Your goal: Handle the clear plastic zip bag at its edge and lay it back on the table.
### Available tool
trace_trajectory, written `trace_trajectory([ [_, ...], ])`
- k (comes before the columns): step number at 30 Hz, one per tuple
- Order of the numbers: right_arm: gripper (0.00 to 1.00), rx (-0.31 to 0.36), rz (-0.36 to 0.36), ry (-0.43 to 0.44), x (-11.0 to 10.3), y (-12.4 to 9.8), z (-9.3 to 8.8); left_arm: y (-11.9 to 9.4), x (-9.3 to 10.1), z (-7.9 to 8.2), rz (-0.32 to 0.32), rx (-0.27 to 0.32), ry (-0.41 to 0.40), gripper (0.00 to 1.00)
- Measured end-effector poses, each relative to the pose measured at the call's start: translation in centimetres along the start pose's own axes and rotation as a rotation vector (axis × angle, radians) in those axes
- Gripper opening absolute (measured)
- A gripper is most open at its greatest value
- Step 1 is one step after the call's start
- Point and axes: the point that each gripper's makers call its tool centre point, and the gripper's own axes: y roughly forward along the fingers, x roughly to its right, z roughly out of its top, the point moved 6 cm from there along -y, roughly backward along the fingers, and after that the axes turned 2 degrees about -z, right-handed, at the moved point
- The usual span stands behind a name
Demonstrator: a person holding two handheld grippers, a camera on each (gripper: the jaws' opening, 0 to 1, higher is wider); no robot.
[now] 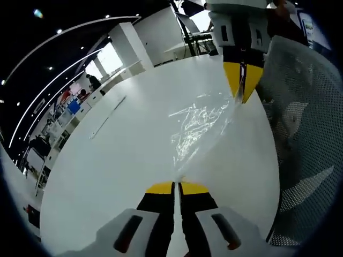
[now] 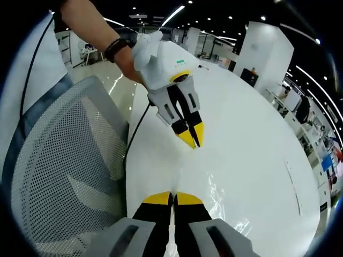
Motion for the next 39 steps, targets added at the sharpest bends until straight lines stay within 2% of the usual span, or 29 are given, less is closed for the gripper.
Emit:
trace_trajectory([
  [6, 0.0, -0.009, -0.015, 0.004, 0.2, 0.1, -0.2, -0.7, 0.2, -0.2, 0.01, -0.003, -0.016, 0.0],
  [14, 0.0, -0.074, -0.058, -0.046, 0.5, 0.9, -1.3, -1.8, 0.9, -0.5, 0.026, -0.01, -0.041, 0.0],
  [29, 0.0, -0.112, -0.167, 0.035, 2.6, 1.6, -2.5, -3.2, 2.6, -0.1, 0.056, -0.001, -0.097, 0.0],
  [33, 0.07, -0.102, -0.17, 0.068, 2.5, 1.6, -2.4, -3.3, 2.8, -0.5, 0.072, -0.031, -0.095, 0.0],
  [39, 0.14, -0.08, -0.174, 0.057, 2.0, 1.6, -1.4, -3.4, 3.0, -0.9, 0.081, -0.049, -0.115, 0.0],
])
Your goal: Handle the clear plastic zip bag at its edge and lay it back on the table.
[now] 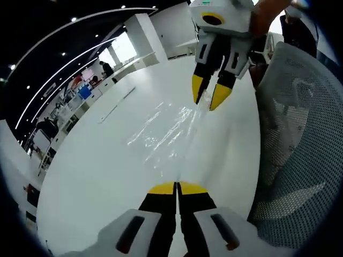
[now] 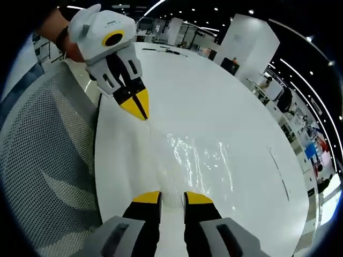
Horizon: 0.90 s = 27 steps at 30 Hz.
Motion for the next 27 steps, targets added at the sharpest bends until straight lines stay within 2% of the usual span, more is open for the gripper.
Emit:
trace_trajectory([
  [9, 0.16, 0.023, 0.001, -0.056, -0.7, 0.0, 1.5, 0.2, 0.4, 0.1, -0.006, -0.021, 0.029, 0.0],
  [21, 0.16, 0.051, 0.016, -0.108, -1.3, 0.4, 3.4, 0.2, 1.0, 0.7, -0.017, -0.02, 0.038, 0.0],
  [27, 0.14, 0.061, 0.051, -0.138, -2.0, 1.0, 4.4, 0.0, 1.4, 1.3, -0.017, -0.021, 0.067, 0.0],
])
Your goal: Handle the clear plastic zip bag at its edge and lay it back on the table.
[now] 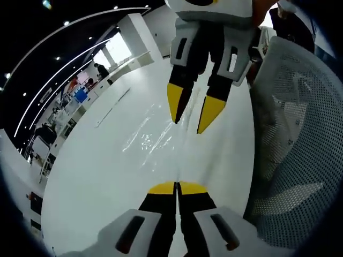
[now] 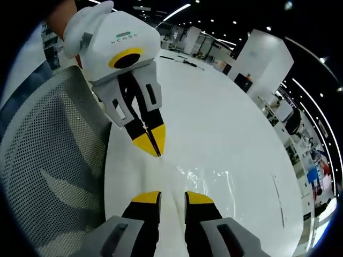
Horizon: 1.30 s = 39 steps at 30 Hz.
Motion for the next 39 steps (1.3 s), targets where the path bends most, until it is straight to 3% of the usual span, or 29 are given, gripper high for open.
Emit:
trace_trajectory([
  [10, 0.09, -0.011, 0.028, -0.021, -0.5, 1.1, 0.8, -0.2, 0.2, 0.9, -0.003, 0.02, 0.011, 0.0],
  [17, 0.0, -0.012, 0.029, -0.02, -0.4, 1.1, 0.8, -0.2, 0.2, 1.1, 0.0, 0.025, 0.03, 0.0],
  [27, 0.0, -0.013, 0.044, -0.029, -0.7, 1.3, 0.6, 0.0, 0.2, 1.1, -0.028, 0.008, 0.02, 0.0],
  [30, 0.0, -0.01, 0.053, -0.033, -1.0, 1.3, 0.6, 0.1, 0.0, 1.0, -0.024, 0.009, 0.016, 0.06],
  [39, 0.0, 0.006, 0.055, -0.038, -1.0, 1.4, 0.9, 0.3, -0.1, 0.5, -0.031, -0.004, 0.019, 0.02],
])
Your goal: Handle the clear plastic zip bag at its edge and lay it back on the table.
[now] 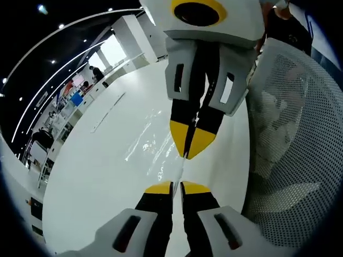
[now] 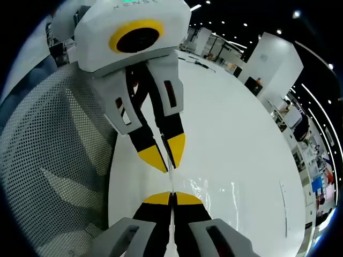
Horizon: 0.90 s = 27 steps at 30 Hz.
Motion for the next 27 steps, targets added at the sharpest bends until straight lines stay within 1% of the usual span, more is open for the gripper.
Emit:
trace_trajectory([
  [3, 0.0, -0.002, -0.003, -0.001, 0.08, 0.13, -0.24, -0.15, -0.04, 0.16, -0.002, 0.013, -0.016, 0.0],
  [6, 0.0, -0.003, -0.009, 0.004, 0.14, 0.03, -0.28, -0.24, 0.05, 0.3, -0.003, 0.017, -0.007, 0.0],
  [11, 0.0, -0.004, -0.011, 0.005, 0.11, -0.04, -0.26, -0.14, 0.24, 0.16, -0.01, 0.014, -0.009, 0.0],
  [18, 0.0, -0.007, -0.019, 0.018, 0.05, 0.41, -0.46, -0.37, 0.2, 0.27, 0.004, 0.002, -0.007, 0.0],
  [20, 0.0, -0.008, -0.018, 0.026, -0.06, 0.21, -0.4, -0.41, 0.16, 0.29, 0.008, 0.001, -0.003, 0.0],
  [22, 0.05, 0.006, -0.027, 0.042, 0.16, 0.35, -0.34, -0.45, 0.04, 0.3, 0.017, 0.0, -0.002, 0.0],
  [24, 0.06, 0.033, -0.024, 0.05, 0.14, 0.01, 0.11, -0.45, -0.07, 0.29, 0.018, -0.002, -0.011, 0.0],
  [27, 0.06, 0.043, -0.025, 0.04, 0.17, -0.08, 0.34, -0.44, -0.06, 0.37, 0.011, -0.002, -0.002, 0.0],
])
